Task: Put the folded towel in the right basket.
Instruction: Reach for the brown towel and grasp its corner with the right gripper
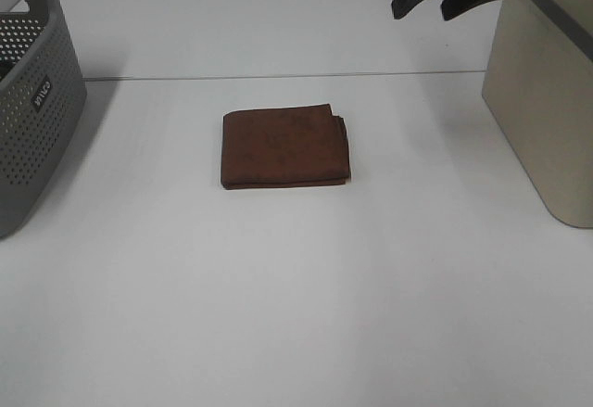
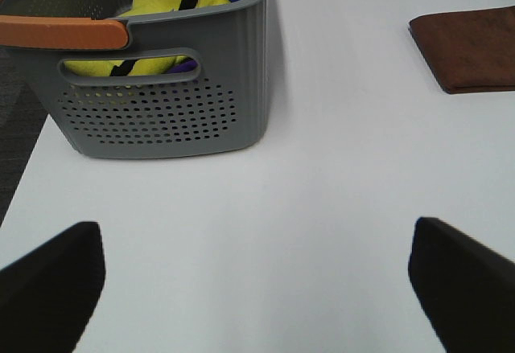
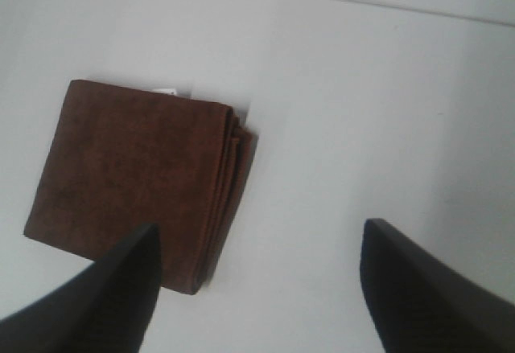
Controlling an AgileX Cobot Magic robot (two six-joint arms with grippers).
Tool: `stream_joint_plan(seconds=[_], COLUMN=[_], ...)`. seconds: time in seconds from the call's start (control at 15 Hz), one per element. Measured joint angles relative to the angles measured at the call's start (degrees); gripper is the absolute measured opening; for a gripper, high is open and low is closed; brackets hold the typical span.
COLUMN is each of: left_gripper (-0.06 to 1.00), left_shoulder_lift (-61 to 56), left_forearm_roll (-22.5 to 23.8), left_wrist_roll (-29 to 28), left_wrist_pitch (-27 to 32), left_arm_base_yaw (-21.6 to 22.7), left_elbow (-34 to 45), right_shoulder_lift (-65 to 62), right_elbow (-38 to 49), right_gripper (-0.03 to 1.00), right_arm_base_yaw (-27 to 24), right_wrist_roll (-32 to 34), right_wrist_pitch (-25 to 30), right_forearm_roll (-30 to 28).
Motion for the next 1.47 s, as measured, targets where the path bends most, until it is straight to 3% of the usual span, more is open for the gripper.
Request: stream_joint_plan(seconds=[0.2, 0.33, 0.53, 0.87, 1.2, 1.47], left_gripper=[0.97, 0.97, 0.97, 0.97, 0.97, 0.97], left_shoulder_lift=[0.00, 0.00, 0.00, 0.00, 0.00, 0.00], left_forearm_roll=[0.00, 0.00, 0.00, 0.00, 0.00, 0.00], left_wrist_roll=[0.00, 0.00, 0.00, 0.00, 0.00, 0.00], left_wrist_pitch=[0.00, 0.00, 0.00, 0.00, 0.00, 0.00], left_arm_base_yaw=[0.00, 0.00, 0.00, 0.00, 0.00, 0.00], left_elbow=[0.00, 0.00, 0.00, 0.00, 0.00, 0.00], right_shoulder_lift=[8.37, 15.87, 21.89, 26.81, 30.14, 32.72], right_elbow=[-5.79, -10.49, -13.35, -13.69, -13.69, -14.27], right_gripper=[0.67, 0.67, 0.67, 0.67, 0.67, 0.66], right_arm_base_yaw=[0.00, 0.00, 0.00, 0.00, 0.00, 0.00], right_wrist_roll=[0.00, 0.00, -0.74, -5.27, -7.28, -10.14], right_wrist_pitch=[4.41, 10.43, 13.92, 13.92, 9.45, 8.19], right_forearm_roll=[4.87, 9.80, 15.58, 21.54, 22.69, 30.42])
